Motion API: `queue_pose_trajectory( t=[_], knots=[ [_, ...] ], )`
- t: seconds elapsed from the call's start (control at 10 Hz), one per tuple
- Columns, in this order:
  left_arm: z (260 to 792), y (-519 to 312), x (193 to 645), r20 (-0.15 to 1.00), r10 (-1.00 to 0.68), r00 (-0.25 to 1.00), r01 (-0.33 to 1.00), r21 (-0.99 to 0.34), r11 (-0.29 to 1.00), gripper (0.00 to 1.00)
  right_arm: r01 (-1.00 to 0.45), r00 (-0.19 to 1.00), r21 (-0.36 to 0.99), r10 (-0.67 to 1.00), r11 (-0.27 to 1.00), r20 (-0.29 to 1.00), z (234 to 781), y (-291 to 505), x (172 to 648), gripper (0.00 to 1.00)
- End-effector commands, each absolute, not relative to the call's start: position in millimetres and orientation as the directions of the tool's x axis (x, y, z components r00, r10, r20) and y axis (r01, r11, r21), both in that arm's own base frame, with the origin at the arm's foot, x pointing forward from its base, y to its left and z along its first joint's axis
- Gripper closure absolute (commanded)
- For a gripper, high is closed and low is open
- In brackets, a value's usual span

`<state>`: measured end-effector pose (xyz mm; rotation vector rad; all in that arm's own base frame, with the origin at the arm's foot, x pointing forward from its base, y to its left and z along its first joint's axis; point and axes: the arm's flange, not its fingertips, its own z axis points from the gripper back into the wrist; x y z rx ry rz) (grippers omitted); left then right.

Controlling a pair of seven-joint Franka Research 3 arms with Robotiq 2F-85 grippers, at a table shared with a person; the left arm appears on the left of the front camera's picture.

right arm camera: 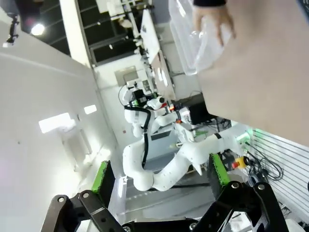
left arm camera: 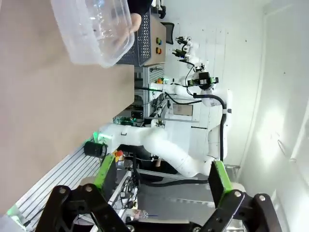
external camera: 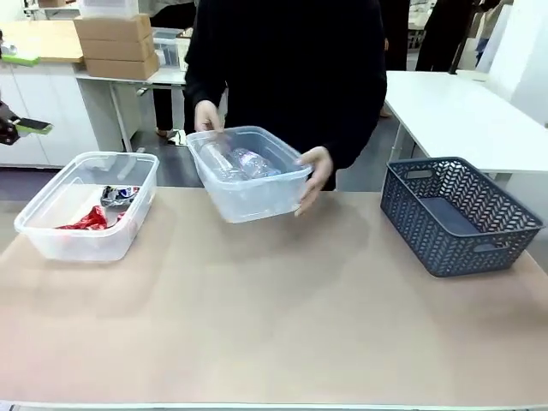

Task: Sort the waste into each basket.
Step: Release the Organizing box you were holding.

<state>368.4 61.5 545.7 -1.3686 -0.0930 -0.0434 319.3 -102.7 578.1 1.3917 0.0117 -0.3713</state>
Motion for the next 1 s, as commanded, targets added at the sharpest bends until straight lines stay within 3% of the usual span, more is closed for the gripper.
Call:
queue_pose_trajectory(
  t=[0.0, 0.9],
  knots=[
    [567.8, 41.8, 360.5, 0.144, -0.031, 0.989, 0.148, -0.967, 0.209, 0.00, 0.235, 0.961, 0.956, -0.188, 0.176, -0.202, 587.6, -96.1, 317.8, 0.00],
    [567.8, 41.8, 360.5, 0.144, -0.031, 0.989, 0.148, -0.967, 0.209, 0.00, 0.235, 0.961, 0.956, -0.188, 0.176, -0.202, 587.6, -96.1, 317.8, 0.00]
  ],
)
